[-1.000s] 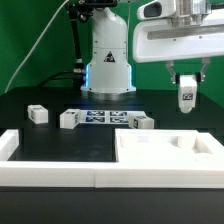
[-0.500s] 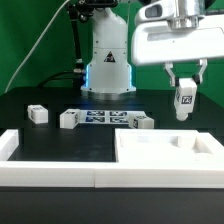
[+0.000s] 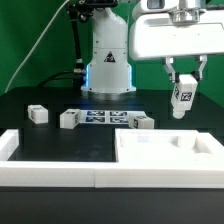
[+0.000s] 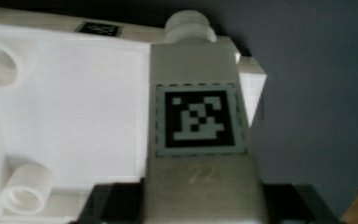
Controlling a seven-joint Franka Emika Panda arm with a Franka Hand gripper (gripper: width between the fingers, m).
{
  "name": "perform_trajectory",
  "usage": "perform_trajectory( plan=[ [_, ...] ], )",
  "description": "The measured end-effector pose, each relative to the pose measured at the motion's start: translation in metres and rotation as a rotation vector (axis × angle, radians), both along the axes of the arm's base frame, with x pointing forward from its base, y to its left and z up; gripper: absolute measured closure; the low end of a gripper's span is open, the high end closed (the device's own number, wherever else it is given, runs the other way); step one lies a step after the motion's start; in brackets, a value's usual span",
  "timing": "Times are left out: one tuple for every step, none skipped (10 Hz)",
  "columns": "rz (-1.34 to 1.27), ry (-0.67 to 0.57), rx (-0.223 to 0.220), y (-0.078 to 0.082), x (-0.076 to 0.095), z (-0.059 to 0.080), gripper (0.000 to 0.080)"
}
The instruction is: Assemble one leg
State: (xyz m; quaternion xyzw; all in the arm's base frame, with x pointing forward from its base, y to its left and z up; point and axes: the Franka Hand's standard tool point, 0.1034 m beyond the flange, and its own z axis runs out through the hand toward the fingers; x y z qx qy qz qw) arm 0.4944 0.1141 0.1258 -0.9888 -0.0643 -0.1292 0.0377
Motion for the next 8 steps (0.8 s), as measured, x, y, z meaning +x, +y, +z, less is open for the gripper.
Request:
perform_trajectory(
  plan=[
    [0.016, -0.003, -0.004, -0.001, 0.002, 0.0, 0.0508],
    [0.066, -0.024, -0.016, -0.004, 0.017, 0.003, 0.0508],
    [0.079, -0.044, -0.017, -0.005, 0.037, 0.009, 0.0508],
    [0.086, -0.066, -0.016, -0.006, 0.055, 0.012, 0.0508],
    [0.085, -0.082, -0.011, -0.003, 0.07, 0.012, 0.0508],
    [0.082, -0.089, -0.006, 0.0, 0.083, 0.014, 0.0508],
    [0.078, -0.104, -0.002, 0.002, 0.092, 0.014, 0.0508],
    [0.077, -0.143, -0.003, 0.001, 0.092, 0.014, 0.0508]
  ],
)
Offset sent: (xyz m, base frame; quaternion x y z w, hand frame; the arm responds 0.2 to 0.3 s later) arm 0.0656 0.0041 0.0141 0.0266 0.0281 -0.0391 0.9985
